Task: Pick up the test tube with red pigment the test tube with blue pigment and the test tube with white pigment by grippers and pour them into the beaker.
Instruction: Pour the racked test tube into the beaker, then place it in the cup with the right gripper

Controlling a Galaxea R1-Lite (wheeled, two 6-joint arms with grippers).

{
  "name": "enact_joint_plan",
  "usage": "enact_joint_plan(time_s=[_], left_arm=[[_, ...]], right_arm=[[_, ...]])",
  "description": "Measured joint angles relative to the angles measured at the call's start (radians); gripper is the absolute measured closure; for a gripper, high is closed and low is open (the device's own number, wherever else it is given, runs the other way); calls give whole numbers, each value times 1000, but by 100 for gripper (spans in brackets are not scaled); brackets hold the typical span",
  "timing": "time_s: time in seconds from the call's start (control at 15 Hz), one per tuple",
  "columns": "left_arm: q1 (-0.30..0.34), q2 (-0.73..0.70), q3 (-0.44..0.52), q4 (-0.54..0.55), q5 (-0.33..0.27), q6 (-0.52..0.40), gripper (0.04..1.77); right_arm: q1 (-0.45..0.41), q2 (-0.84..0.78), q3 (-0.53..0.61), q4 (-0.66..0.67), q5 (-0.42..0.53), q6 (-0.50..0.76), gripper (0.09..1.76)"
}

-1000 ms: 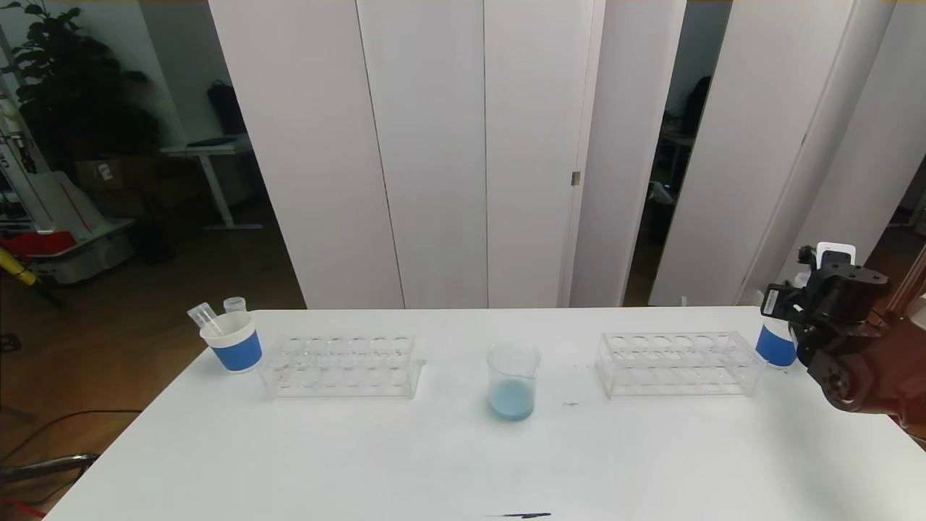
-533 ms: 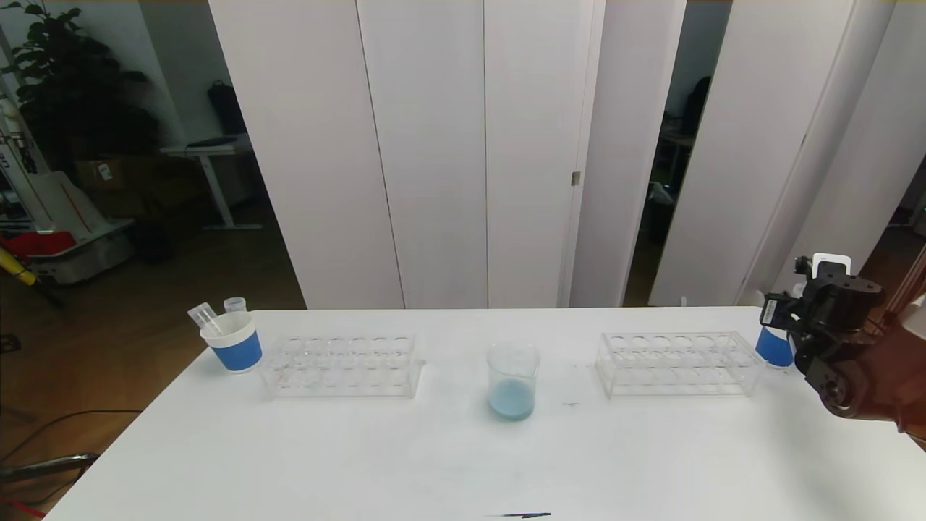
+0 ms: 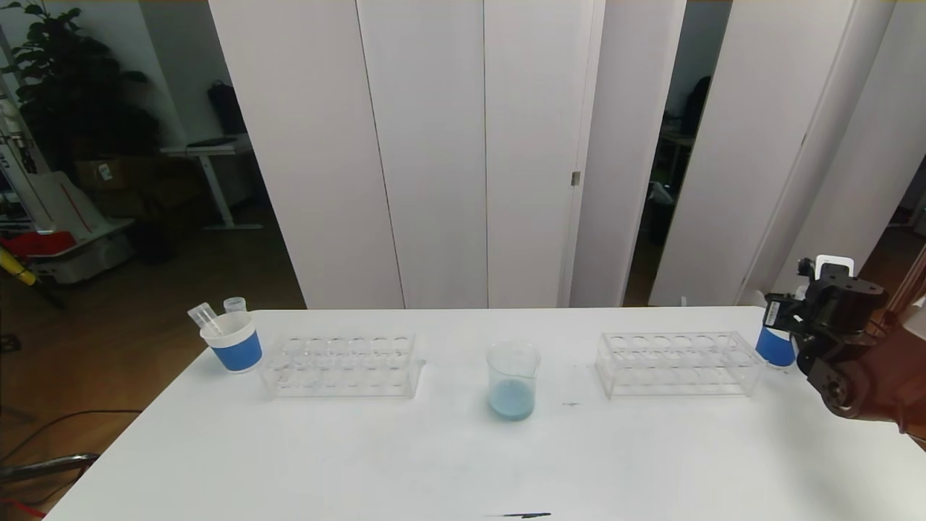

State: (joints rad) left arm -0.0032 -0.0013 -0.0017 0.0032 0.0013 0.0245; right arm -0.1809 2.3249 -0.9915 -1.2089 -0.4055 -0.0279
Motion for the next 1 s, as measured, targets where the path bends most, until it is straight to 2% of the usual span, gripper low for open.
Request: enact_joint_plan(time_s=[0.13,0.2,0.27,0.33,0.4,0.47,0.67,1.0], left_arm=[[0,0,0,0,0,0,8],[0,0,0,0,0,0,8],[0,0,0,0,0,0,8],[0,0,0,0,0,0,8],[0,0,0,0,0,0,8],[0,0,0,0,0,0,8],[0,0,0,0,0,0,8],[0,0,0,0,0,0,8]], right_arm=[[-1,0,0,0,0,0,124],[-2,0,0,0,0,0,106],[-2,0,0,0,0,0,75],[-2,-1,0,0,0,0,37],[-3,-1,0,-1,-1,0,16],[-3,-2,-1,-12,-1,1,10],[-5,-6,-1,-57,2,1,10],[-16,-49,3,-53,8,2,10]])
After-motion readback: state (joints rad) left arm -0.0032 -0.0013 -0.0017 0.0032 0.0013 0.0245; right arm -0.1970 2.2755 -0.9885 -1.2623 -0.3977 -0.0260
